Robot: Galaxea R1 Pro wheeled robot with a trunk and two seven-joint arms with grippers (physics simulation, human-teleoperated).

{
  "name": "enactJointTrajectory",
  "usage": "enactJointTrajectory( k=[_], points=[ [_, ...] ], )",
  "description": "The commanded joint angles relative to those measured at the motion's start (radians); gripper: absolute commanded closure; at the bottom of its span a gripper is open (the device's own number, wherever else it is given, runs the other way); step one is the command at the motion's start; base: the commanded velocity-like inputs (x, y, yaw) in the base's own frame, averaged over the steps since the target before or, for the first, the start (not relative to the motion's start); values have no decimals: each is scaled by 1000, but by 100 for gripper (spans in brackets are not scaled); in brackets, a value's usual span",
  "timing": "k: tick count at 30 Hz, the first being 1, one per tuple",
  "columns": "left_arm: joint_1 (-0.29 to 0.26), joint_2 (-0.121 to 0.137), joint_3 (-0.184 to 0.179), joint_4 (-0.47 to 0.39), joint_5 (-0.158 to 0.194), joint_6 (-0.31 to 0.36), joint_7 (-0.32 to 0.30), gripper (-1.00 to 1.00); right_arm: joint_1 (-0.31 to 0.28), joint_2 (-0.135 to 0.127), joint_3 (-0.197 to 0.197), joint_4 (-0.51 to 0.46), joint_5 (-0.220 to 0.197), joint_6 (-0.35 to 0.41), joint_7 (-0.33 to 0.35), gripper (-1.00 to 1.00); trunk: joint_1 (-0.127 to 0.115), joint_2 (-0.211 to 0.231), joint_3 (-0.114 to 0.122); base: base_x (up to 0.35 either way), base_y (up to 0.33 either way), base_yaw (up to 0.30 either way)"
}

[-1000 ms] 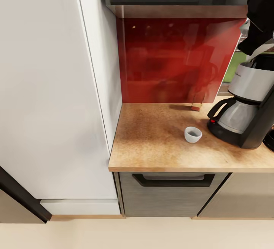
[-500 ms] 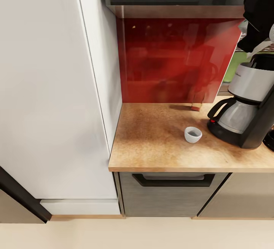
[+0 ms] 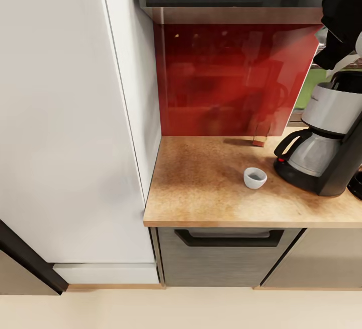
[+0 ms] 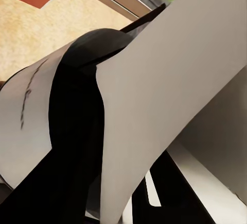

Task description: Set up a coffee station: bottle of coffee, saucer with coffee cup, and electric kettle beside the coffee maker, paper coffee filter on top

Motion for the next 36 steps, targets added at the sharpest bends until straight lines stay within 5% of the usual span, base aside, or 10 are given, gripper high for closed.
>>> enactJointTrajectory(
  k=[1,36],
  points=[
    [0,0,0,-1,2,-1,0,-100,-1,0,-1,0,7,2,8,100,0,0,-1,0,0,0],
    [0,0,0,-1,2,-1,0,-100,13,0,0,0,7,1,9,100,0,0,-1,0,-20,0]
  ],
)
